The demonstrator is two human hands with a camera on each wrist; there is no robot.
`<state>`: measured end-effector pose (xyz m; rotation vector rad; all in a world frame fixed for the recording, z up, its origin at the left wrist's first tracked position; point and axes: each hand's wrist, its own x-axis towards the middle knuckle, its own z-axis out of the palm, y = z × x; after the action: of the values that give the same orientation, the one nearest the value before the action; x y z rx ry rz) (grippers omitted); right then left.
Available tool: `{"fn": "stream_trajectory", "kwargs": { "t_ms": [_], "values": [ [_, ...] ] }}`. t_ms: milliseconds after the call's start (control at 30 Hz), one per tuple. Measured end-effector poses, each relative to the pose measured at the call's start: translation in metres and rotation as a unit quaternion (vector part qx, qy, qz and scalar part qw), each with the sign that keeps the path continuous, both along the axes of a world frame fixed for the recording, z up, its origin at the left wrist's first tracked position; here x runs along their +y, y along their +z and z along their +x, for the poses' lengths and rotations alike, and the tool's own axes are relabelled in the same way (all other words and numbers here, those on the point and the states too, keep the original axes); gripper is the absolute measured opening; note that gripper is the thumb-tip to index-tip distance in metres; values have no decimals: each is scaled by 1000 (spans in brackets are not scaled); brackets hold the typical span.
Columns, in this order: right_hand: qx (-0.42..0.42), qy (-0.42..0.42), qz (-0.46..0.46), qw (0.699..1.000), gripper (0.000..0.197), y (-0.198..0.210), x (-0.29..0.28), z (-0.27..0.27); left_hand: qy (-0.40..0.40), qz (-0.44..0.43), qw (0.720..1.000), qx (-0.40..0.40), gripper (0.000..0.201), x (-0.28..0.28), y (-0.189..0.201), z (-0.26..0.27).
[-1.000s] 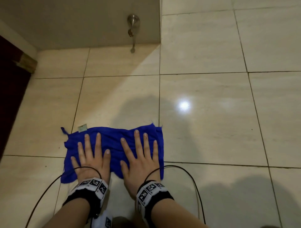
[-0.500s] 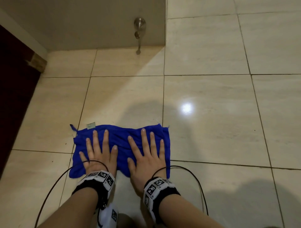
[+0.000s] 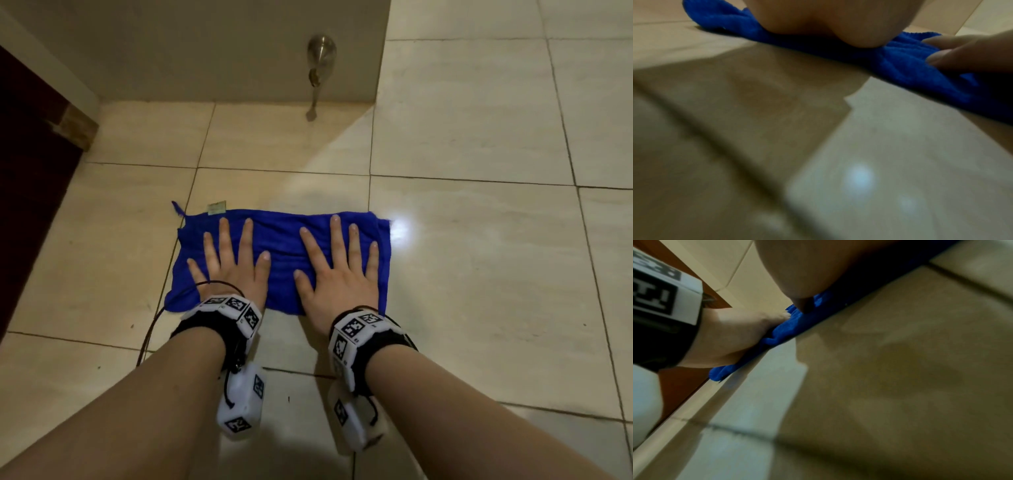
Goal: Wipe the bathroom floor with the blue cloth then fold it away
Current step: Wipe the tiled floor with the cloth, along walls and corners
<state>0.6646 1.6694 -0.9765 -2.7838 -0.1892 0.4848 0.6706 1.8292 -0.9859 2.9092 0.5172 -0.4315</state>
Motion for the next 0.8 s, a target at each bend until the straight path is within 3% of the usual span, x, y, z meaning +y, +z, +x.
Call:
{"fn": "stream_trajectory", "kwargs": {
  "t_ms": [467,800],
  "values": [
    [-11,5,-20,1000,63,-3,-9,140,-2,-27,1000,-2,59,-7,0,147],
    [-8,25,-40,999,65,-2,-9,187,-11,-8,1000,0,59,-6,4,183]
  ]
}}
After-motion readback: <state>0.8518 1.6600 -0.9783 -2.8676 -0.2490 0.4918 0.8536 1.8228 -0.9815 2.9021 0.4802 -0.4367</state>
